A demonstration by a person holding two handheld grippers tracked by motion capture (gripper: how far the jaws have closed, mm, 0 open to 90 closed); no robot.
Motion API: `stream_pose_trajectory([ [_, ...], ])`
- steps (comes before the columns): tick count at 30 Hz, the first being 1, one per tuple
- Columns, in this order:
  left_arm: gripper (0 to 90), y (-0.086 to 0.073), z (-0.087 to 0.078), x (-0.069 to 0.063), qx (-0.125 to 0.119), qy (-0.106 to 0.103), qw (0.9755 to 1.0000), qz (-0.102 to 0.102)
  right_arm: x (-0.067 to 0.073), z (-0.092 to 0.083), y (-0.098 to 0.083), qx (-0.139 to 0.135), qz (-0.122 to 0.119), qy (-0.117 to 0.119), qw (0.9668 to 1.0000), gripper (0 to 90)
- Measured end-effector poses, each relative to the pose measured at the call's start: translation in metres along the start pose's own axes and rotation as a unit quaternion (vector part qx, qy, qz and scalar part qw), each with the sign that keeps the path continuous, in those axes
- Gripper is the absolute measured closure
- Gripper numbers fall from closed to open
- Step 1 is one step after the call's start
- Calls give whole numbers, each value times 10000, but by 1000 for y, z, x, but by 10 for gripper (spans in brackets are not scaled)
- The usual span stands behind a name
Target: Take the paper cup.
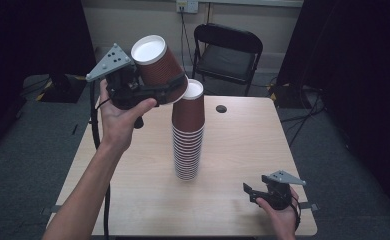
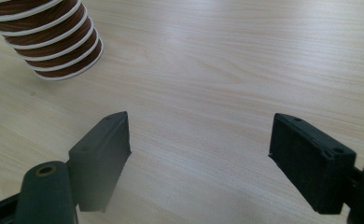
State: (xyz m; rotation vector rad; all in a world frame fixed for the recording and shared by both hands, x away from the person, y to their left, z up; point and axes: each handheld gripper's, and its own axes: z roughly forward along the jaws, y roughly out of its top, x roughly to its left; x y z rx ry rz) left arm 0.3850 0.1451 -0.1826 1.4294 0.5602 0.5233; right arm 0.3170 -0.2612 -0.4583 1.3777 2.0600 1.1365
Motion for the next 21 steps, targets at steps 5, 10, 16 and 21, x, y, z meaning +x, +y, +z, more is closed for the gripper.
stream_pose_trajectory([
  [5,142,-3,-6,1,10,0,10000,35,0,0,0,-4,2,2,10000,203],
  [10,142,-9,-16,8,-49,68,9999,-60,0,-1,0,-20,9,-4,10000,203],
  [16,143,-17,-26,16,-89,229,9995,-199,1,1,0,-3,-4,12,10000,202],
  [21,143,-24,-32,20,0,277,9993,-267,2,1,1,7,-42,22,10000,202],
])
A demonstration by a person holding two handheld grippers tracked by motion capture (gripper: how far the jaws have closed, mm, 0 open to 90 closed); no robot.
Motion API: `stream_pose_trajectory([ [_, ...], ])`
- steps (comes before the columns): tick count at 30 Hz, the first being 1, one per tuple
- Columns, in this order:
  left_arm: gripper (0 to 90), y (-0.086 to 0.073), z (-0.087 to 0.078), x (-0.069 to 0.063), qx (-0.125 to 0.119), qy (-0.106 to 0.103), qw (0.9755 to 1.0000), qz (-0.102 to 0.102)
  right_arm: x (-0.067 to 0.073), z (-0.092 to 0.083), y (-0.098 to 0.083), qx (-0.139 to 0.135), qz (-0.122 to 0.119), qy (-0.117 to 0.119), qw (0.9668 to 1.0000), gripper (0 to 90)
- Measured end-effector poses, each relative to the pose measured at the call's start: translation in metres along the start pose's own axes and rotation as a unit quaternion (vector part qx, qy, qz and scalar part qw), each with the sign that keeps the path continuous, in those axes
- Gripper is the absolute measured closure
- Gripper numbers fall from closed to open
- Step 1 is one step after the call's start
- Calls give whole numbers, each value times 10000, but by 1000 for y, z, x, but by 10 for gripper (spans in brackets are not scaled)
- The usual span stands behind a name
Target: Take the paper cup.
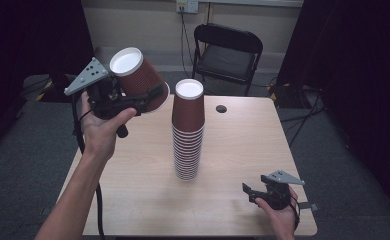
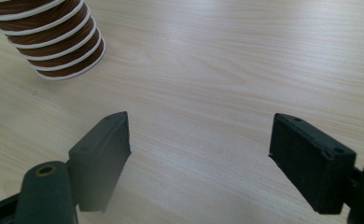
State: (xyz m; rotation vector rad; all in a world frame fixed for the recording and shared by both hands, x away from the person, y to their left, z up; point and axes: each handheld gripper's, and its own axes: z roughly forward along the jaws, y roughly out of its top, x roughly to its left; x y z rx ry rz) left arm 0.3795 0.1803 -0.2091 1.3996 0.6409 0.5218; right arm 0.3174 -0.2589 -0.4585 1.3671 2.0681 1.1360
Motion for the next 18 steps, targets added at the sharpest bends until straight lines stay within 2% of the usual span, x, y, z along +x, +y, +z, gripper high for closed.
stream_pose_trajectory([
  [3,142,-7,-3,3,60,30,10000,-45,0,0,0,0,0,-3,10000,202],
  [5,142,-12,-4,5,215,110,9997,-91,1,0,0,-11,-4,9,10000,205],
  [11,142,-25,-10,8,361,90,9993,-90,5,-1,1,-79,-149,62,9998,228],
  [15,143,-36,-16,9,429,140,9989,-80,7,-1,1,-109,-170,107,9997,249],
  [18,143,-46,-19,10,505,87,9986,-107,9,-2,2,-191,-178,162,9995,261],
])
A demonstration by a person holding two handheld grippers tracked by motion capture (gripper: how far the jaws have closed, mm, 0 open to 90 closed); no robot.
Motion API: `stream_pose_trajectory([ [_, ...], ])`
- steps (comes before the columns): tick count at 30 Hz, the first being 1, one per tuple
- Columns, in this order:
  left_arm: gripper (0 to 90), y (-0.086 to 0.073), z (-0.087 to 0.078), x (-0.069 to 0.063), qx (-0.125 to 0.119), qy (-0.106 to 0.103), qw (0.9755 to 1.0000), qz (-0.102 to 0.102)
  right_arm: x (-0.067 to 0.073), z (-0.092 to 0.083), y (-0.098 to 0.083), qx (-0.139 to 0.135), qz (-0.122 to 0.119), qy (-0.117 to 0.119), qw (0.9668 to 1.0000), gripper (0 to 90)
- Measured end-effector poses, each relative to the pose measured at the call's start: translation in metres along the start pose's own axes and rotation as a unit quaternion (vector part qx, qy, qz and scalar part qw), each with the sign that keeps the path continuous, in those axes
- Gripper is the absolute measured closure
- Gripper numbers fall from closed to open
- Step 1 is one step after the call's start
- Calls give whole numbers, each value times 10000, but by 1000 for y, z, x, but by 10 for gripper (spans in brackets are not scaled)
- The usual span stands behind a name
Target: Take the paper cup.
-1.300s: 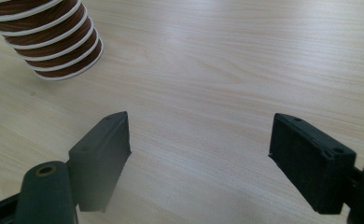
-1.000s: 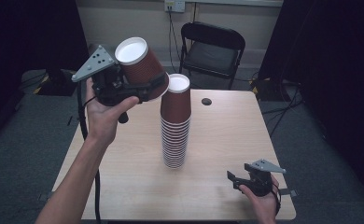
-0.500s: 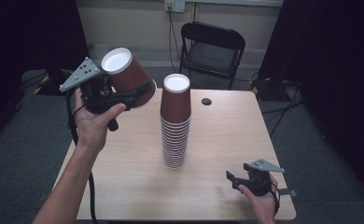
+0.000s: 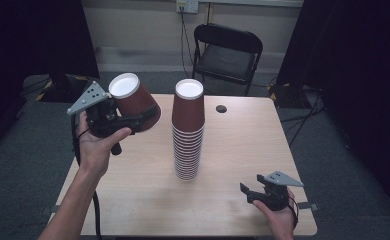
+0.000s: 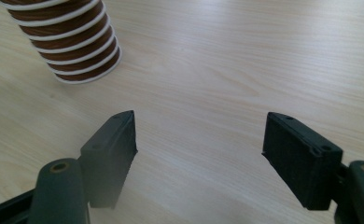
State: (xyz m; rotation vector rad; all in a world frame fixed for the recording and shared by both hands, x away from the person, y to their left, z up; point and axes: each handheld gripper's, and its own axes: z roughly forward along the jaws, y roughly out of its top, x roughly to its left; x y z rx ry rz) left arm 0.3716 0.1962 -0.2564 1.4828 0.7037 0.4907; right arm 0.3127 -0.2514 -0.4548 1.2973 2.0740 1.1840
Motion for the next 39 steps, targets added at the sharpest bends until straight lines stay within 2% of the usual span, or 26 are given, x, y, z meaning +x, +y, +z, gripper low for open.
stream_pose_trajectory([
  [3,142,-9,-1,-1,55,-8,10000,-81,3,0,1,-23,-45,51,10000,271],
  [6,140,-16,-2,-2,171,51,9998,-61,6,1,1,11,-74,82,9999,271],
  [7,140,-23,-2,-7,299,88,9995,-52,9,2,1,-17,-144,278,9995,264],
  [12,141,-34,-5,-14,395,-78,9991,-101,15,2,2,16,-228,399,9989,264],
  [13,141,-39,-8,-16,430,-154,9988,-197,18,1,2,16,-271,436,9987,265],
  [14,141,-39,-8,-16,430,-154,9988,-197,18,1,2,16,-271,436,9987,265],
  [15,141,-45,-11,-16,401,-218,9983,-352,20,0,2,9,-310,420,9986,265],
  [18,141,-49,-12,-16,486,-260,9976,-429,23,-1,2,-6,-315,445,9985,269],
  [19,140,-54,-14,-15,463,-306,9969,-563,26,-1,2,-13,-348,445,9984,270],
  [24,141,-68,-16,-14,596,-320,9954,-675,33,-2,4,-73,-477,500,9976,256],
  [25,141,-75,-17,-16,727,-331,9937,-791,36,0,5,-86,-508,514,9974,243],
  [28,141,-81,-18,-19,794,-353,9926,-850,40,1,5,-69,-536,601,9967,245],
  [29,140,-85,-18,-21,982,-435,9901,-902,44,1,6,-102,-616,664,9958,246],
  [32,140,-91,-18,-23,1011,-474,9890,-975,48,1,7,-133,-662,727,9951,246],
  [33,140,-96,-18,-24,1076,-470,9870,-1094,52,1,8,-186,-717,784,9942,259],
  [35,140,-102,-17,-24,1133,-473,9848,-1232,58,1,10,-225,-786,909,9925,268],
  [36,140,-102,-17,-24,1133,-473,9848,-1232,58,1,10,-225,-786,909,9925,268],
  [37,140,-105,-17,-25,1142,-482,9833,-1335,61,1,10,-239,-829,946,9918,272],
  [39,140,-109,-16,-25,1206,-457,9818,-1395,66,1,12,-268,-872,1034,9904,282],
])
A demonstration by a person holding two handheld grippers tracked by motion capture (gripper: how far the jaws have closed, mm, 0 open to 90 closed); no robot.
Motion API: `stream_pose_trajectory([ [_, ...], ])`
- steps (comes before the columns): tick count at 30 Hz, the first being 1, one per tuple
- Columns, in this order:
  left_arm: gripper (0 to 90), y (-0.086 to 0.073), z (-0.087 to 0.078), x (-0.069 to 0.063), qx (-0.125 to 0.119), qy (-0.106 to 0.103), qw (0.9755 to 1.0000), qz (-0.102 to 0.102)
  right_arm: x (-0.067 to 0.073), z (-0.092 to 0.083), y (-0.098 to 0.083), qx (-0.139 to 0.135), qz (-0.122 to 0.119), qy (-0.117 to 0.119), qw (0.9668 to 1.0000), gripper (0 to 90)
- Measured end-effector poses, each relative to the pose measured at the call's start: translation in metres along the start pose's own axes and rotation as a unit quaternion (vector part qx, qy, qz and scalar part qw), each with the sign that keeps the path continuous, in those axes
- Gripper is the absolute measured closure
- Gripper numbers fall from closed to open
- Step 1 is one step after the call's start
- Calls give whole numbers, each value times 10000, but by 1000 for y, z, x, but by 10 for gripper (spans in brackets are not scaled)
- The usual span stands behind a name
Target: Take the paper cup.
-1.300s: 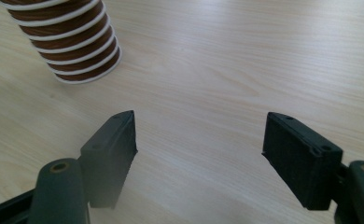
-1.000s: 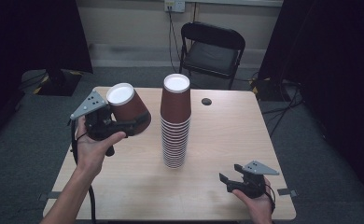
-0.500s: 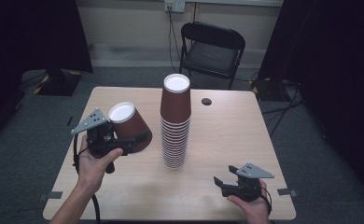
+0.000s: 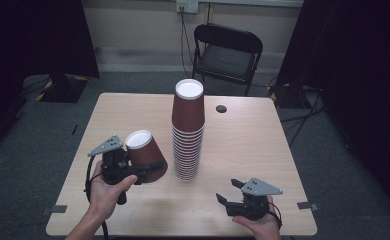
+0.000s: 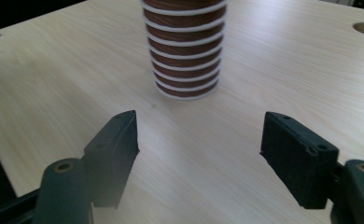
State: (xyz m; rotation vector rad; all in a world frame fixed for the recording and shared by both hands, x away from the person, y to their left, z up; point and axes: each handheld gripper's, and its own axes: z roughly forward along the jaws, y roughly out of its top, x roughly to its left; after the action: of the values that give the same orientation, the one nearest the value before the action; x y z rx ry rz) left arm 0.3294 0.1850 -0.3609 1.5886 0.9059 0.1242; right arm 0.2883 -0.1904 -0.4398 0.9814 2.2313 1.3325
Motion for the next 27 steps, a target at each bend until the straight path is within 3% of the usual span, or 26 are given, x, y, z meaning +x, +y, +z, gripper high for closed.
stream_pose_trajectory([
  [9,140,-16,10,-4,91,-101,9988,-465,19,16,17,-157,-205,350,9991,355],
  [14,140,-22,17,-8,260,-231,9972,-667,35,25,32,-284,-466,471,9974,387],
  [16,140,-23,19,-10,276,-268,9963,-767,40,28,38,-396,-452,573,9965,401],
  [21,140,-24,19,-13,287,-301,9960,-791,54,37,47,-567,-709,688,9935,458],
  [27,141,-24,20,-16,300,-496,9926,-1070,64,46,54,-841,-866,753,9898,534],
])
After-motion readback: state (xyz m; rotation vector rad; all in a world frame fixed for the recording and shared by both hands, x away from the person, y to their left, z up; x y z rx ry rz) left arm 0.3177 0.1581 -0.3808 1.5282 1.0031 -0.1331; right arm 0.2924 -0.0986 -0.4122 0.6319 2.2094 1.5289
